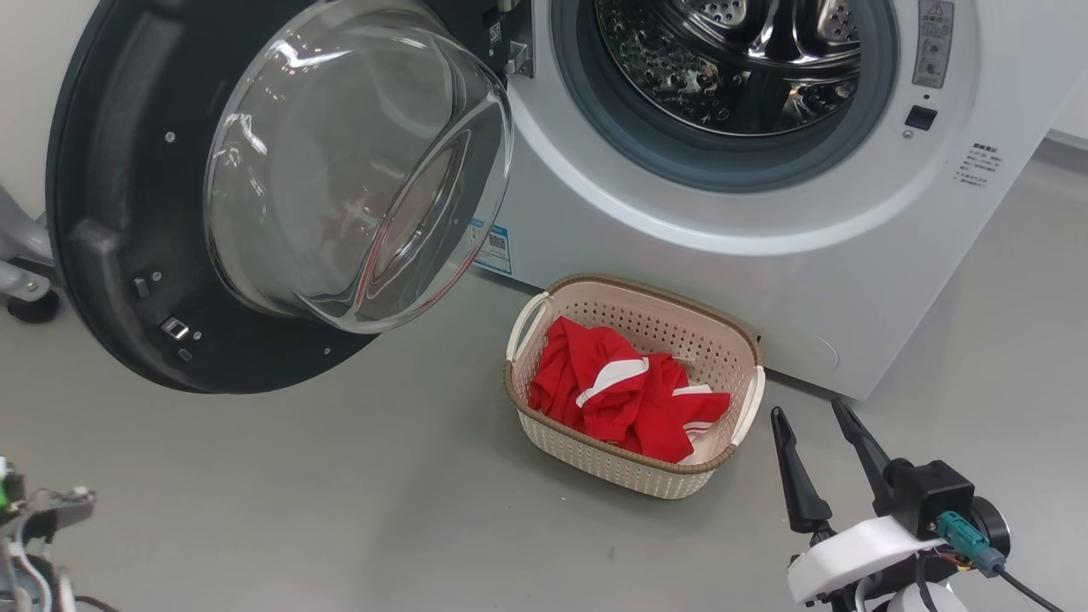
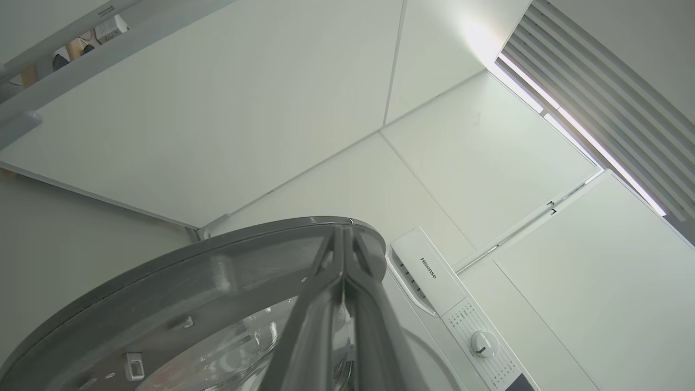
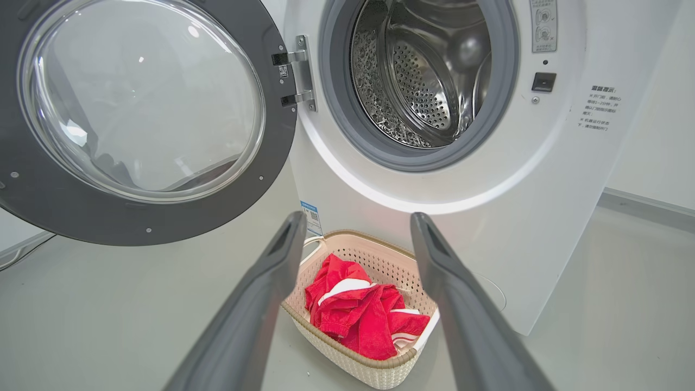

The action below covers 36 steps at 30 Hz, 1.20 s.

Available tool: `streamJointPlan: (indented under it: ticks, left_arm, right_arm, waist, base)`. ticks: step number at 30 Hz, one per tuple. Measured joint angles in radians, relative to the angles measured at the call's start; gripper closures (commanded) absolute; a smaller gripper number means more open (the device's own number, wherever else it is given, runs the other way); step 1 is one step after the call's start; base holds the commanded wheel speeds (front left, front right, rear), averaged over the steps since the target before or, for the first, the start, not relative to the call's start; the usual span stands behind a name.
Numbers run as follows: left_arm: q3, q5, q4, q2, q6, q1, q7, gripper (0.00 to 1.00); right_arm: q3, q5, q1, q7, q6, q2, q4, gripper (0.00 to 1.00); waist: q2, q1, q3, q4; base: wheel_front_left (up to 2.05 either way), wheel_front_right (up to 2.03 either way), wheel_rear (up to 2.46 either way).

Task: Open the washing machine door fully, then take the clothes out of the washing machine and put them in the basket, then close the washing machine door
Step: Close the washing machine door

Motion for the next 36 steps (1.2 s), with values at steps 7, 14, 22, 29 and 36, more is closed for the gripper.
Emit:
streamJointPlan:
  ticks: [7, 14, 22, 29, 36]
  left_arm:
    - [0.188, -0.176, 0.133, 0.067, 0.025, -0.089, 0.059, 1.00]
    - [0.271, -0.247, 0.269, 0.169, 0.080, -0.169, 0.121, 1.00]
    - [0.257, -0.308, 0.413, 0.237, 0.122, -0.242, 0.224, 1.00]
    - [0.215, -0.316, 0.503, 0.270, 0.134, -0.264, 0.302, 1.00]
    - [0.172, -0.319, 0.557, 0.281, 0.135, -0.289, 0.363, 1.00]
  right_arm:
    - [0.002, -0.005, -0.013, 0.000, 0.001, -0.007, -0.001, 0.00]
    - [0.000, -0.007, -0.016, 0.000, 0.001, -0.019, -0.006, 0.00]
    - [0.012, -0.019, -0.052, 0.009, 0.009, -0.029, -0.013, 0.00]
    - [0.019, -0.023, -0.069, 0.018, 0.009, -0.035, -0.020, 0.00]
    - [0.020, -0.024, -0.083, 0.027, 0.010, -0.043, -0.032, 0.00]
  waist:
    - [0.0000, 0.0000, 0.021, -0.012]
    - [0.0000, 0.0000, 0.041, -0.024]
    - [0.0000, 0.0000, 0.068, -0.040]
    - [0.0000, 0.0000, 0.090, -0.068]
    - [0.0000, 0.0000, 0.120, -0.099]
  base:
    - [0.00, 0.00, 0.00]
    - [0.00, 0.00, 0.00]
    - [0.00, 0.00, 0.00]
    - [0.00, 0.00, 0.00]
    - [0.00, 0.00, 0.00]
